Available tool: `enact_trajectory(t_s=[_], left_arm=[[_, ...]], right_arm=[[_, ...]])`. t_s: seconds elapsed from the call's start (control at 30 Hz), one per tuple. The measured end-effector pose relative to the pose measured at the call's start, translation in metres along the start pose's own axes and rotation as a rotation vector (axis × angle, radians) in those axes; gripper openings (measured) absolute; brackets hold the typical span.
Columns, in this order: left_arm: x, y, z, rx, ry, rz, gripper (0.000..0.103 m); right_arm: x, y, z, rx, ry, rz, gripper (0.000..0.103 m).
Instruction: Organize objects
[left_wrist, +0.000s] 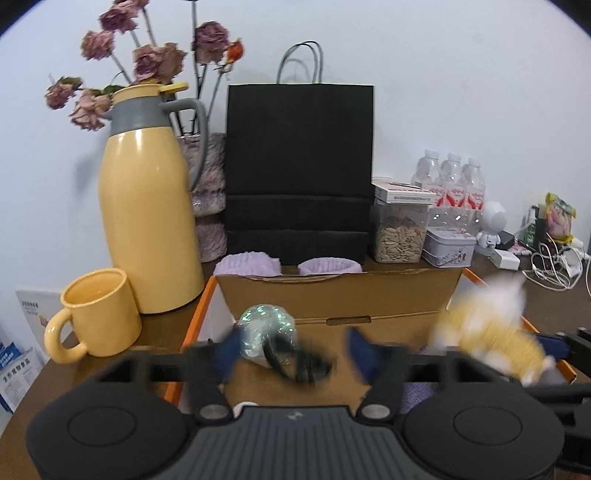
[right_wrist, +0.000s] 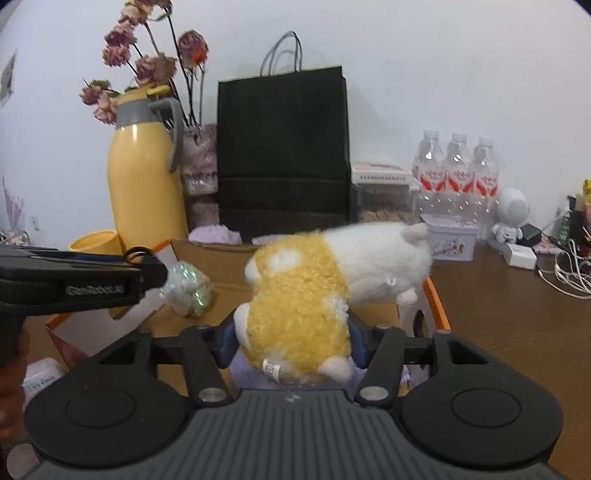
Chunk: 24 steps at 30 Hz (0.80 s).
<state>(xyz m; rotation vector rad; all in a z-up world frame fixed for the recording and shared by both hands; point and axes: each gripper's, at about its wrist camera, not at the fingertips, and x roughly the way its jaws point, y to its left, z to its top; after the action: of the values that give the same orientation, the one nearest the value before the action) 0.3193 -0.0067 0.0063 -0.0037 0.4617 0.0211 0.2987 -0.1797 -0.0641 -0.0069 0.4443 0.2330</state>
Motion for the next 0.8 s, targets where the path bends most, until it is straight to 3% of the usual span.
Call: enact_trajectory(t_s=[0.03,0.07,0.8], left_arm=[[-0.002,0.002,0.0,-0.01,-0.01,0.005,0.103],[-0.004,0.004,0.0,-0.02,-0.027,0.011,0.103],[-0.025,0.004,0.001,-0.025,-0.08,-0.003,0.103]], right_arm=[[-0.001,-0.001,-0.001,0.002,0.0,-0.001,0.089],[-0.002,-0.001,-0.001,0.007,-0.007,0.0,0.103],[-0.027,-0.004,0.0,0.01,-0.056,-0.021,0.103]])
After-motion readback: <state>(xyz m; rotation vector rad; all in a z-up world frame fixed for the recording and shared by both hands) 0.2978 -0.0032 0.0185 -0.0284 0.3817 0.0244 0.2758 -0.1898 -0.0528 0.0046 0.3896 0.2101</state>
